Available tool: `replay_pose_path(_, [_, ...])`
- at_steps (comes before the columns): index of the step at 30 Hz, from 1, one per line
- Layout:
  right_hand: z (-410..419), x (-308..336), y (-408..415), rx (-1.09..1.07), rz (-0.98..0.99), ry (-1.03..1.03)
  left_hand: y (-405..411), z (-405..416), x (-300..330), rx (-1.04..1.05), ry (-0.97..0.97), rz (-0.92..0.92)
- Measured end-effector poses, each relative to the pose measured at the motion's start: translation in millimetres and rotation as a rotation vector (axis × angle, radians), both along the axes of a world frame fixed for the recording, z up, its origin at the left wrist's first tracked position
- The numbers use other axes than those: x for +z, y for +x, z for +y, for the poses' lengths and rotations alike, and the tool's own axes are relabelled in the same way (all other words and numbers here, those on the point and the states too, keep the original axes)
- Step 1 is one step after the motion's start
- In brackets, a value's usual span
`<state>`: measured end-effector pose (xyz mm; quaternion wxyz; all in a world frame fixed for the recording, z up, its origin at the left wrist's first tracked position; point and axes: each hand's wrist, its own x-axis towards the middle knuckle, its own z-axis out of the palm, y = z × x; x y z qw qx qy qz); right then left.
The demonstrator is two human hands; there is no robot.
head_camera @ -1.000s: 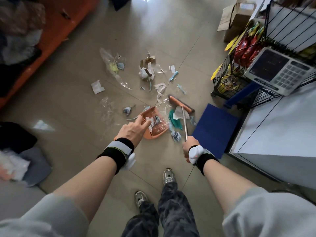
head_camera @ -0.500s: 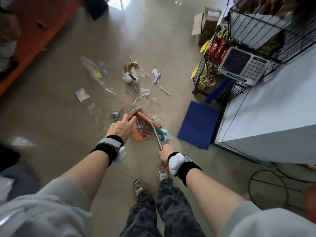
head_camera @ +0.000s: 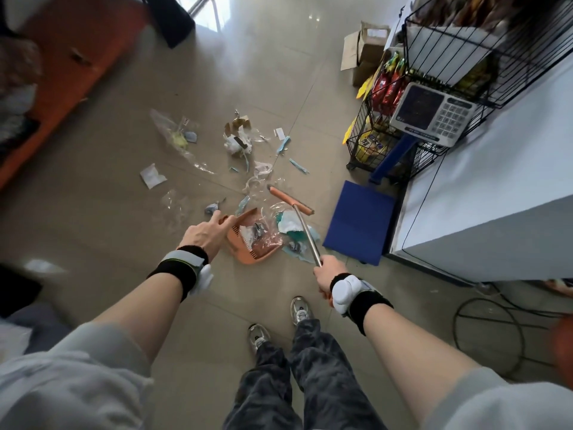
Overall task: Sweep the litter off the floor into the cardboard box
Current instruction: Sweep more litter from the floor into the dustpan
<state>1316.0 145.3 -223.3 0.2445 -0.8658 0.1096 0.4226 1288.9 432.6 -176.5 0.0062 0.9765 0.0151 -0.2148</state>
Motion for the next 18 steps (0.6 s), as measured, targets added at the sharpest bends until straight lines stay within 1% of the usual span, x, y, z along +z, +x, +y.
replay_pose_path(5, [5.9, -11.8, -8.3, -0.073, 0.056, -0.017, -22.8, 20.2, 5.3, -0.104, 0.048, 0.045])
replay_pose_path(9, [9.4, -18.8, -24.8, -0.106, 0.126, 0.039, -41.3, 15.9, -1.0, -0.058, 0.027, 0.035])
replay_pose_path(15, [27.5, -12.8, -64.1, -0.026, 0.192, 0.1, -42.3, 4.7, -8.7, -0.031, -0.007, 0.019])
replay_pose_path(18, [40.5, 5.2, -77.2, -0.063, 0.302, 0.18, -39.0, 1.2, -5.8, -0.007, -0.032, 0.004])
